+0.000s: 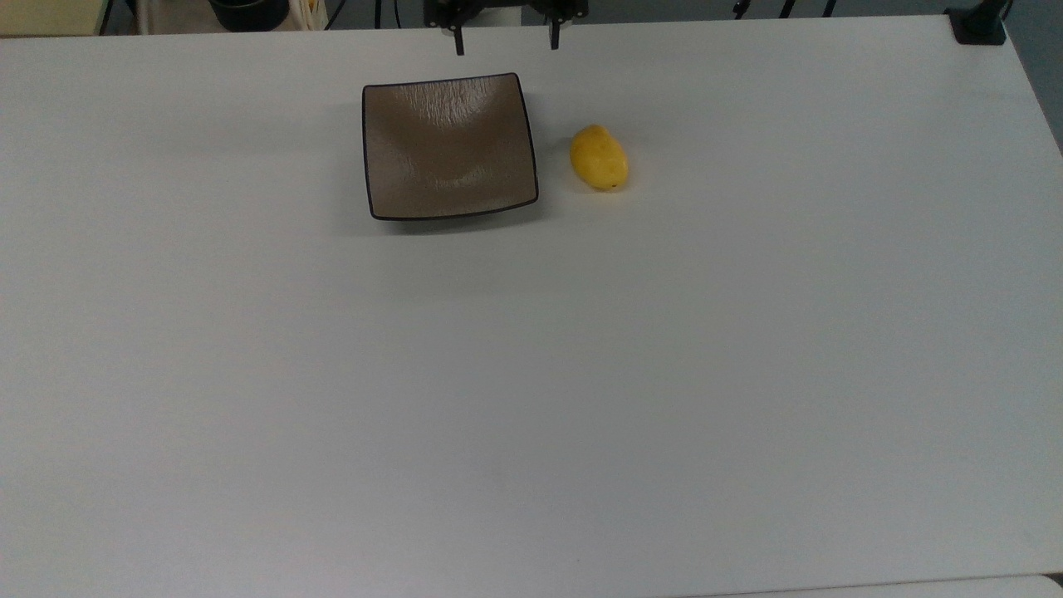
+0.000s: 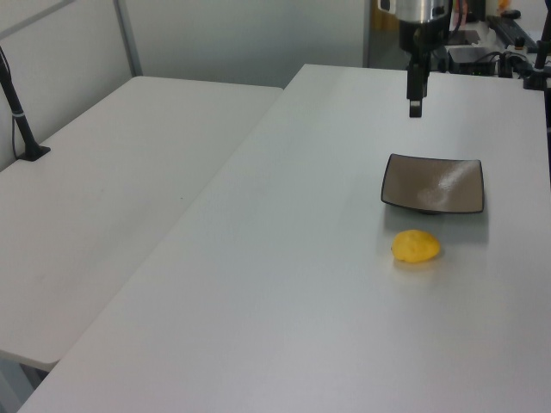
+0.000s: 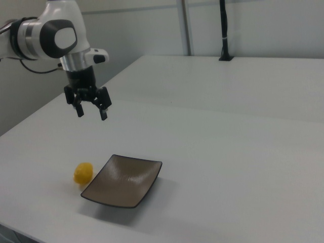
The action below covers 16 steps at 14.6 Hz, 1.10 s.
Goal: Put potatoes on a ceramic plate
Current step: 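Move the open gripper over the yellow potato and lower it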
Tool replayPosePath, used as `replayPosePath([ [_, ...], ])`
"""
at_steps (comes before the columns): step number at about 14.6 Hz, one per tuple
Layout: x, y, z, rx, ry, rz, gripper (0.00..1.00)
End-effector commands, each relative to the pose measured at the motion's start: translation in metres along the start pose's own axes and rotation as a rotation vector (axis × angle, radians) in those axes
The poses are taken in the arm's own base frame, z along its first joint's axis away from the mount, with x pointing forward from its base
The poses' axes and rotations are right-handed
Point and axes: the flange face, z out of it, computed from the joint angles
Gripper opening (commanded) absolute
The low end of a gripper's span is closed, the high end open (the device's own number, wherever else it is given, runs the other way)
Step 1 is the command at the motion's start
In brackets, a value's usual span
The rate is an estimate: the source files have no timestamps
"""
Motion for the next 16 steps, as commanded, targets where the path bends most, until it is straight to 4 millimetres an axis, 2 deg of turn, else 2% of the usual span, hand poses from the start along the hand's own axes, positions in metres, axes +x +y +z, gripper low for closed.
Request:
replayPosePath([
  [1, -0.008, -0.027, 0.028, -0.011, 0.019, -0.055, 1.00],
  [2, -0.008, -0.041, 0.040, -0.010, 0.033, -0.074, 1.00],
  [3, -0.007, -0.047, 0.049, -0.010, 0.039, -0.085, 1.00],
  [6, -0.005, -0.057, 0.076, -0.003, 0.039, -0.101, 1.00],
  [7, -0.004, -0.067, 0.090, -0.001, 0.028, -0.119, 1.00],
  [12, -0.006, -0.089, 0.133, 0.005, 0.025, -0.162, 1.00],
  [16, -0.008, -0.110, 0.175, 0.013, -0.005, -0.204, 1.00],
])
